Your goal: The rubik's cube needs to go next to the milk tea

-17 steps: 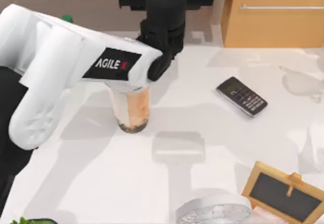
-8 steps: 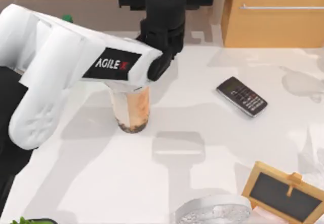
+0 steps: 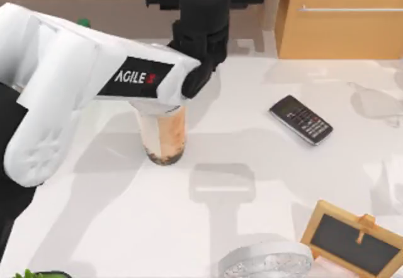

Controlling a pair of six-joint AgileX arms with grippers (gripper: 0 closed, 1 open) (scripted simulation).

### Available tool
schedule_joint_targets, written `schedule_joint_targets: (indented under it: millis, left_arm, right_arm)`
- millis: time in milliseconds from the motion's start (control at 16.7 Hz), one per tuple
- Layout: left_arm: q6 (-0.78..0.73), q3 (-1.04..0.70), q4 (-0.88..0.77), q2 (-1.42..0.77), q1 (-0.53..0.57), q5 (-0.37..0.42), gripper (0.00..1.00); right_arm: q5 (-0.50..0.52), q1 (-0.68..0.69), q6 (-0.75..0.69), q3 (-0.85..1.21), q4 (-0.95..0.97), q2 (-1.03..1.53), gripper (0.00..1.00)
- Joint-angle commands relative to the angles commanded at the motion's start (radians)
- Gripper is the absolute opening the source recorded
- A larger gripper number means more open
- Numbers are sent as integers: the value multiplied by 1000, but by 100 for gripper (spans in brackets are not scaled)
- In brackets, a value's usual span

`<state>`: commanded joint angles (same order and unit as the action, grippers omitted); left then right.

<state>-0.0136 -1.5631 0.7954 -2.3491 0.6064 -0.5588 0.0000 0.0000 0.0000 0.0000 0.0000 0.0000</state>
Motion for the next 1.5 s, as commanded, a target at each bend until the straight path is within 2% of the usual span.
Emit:
schedule_joint_targets:
  millis: [720,900,1200,1500]
  left_arm:
    - [-3,-19,-16,-4,1,-1,0]
    - [-26,-35,-78,11,1,-3,0]
    - [-113,-63,-373,111,-9,41,0]
    - [-142,-88,-851,286,-26,179,0]
  right_arm:
    - [0,0,0,0,0,0,100]
    - [0,0,0,0,0,0,100]
    - [0,0,0,0,0,0,100]
    - [0,0,0,0,0,0,100]
